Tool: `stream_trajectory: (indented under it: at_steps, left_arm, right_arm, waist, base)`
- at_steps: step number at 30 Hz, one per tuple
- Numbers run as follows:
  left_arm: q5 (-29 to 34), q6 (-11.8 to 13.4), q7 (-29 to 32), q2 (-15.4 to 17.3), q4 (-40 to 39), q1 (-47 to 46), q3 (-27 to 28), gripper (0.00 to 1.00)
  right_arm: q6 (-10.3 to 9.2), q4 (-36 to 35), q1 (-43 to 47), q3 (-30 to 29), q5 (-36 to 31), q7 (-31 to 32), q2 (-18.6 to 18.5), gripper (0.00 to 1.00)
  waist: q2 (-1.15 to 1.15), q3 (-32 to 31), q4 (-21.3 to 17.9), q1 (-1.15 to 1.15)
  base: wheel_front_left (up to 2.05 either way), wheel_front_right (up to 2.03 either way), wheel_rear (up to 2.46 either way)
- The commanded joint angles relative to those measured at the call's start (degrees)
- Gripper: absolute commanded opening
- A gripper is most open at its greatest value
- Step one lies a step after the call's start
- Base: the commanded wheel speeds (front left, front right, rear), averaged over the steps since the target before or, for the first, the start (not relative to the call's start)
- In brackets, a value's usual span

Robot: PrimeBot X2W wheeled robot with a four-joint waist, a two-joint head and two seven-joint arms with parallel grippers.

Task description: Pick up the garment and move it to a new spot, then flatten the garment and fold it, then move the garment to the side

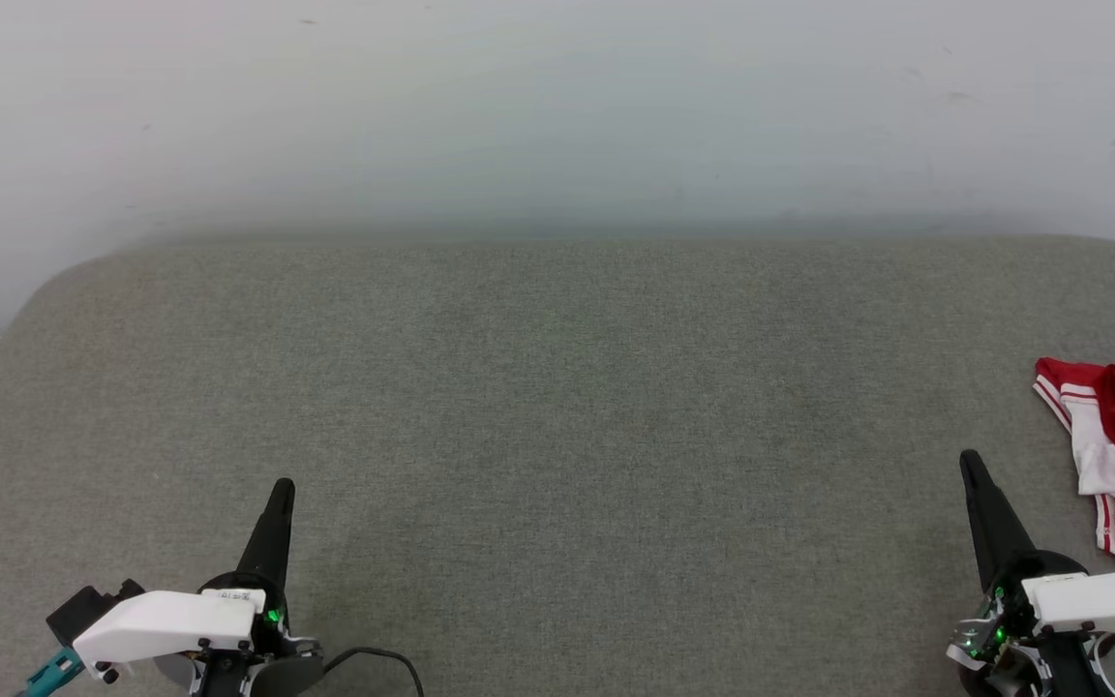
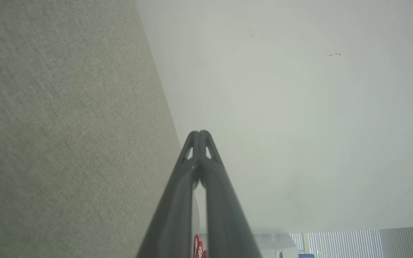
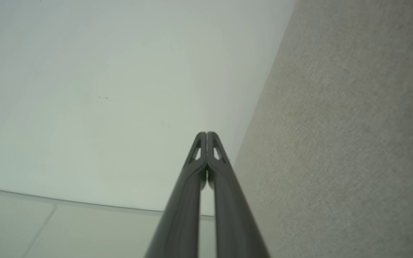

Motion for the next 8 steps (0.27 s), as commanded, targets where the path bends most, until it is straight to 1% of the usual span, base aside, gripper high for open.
stream_trajectory:
  at_steps: [1,8]
  left_arm:
    - [-1.11,-0.27,0.44,-0.03,-0.06,-1.25,0.15,0.00]
    - [-4.17,-0.61,1.09,-0.04,0.09,-1.63,0.52,0.00]
  right_arm:
    - [-0.01,0.04,-0.96,-0.06,1.19,0.46,-0.02,0.00]
    - [-0.01,0.38,-1.59,-0.15,4.14,1.22,0.00,0.00]
  waist:
    - [0.00,0.03,-0.03,0.00]
    - [0.00,0.19,-0.18,0.00]
  base:
    - [0.00,0.00,0.00]
    - [0.00,0.00,0.00]
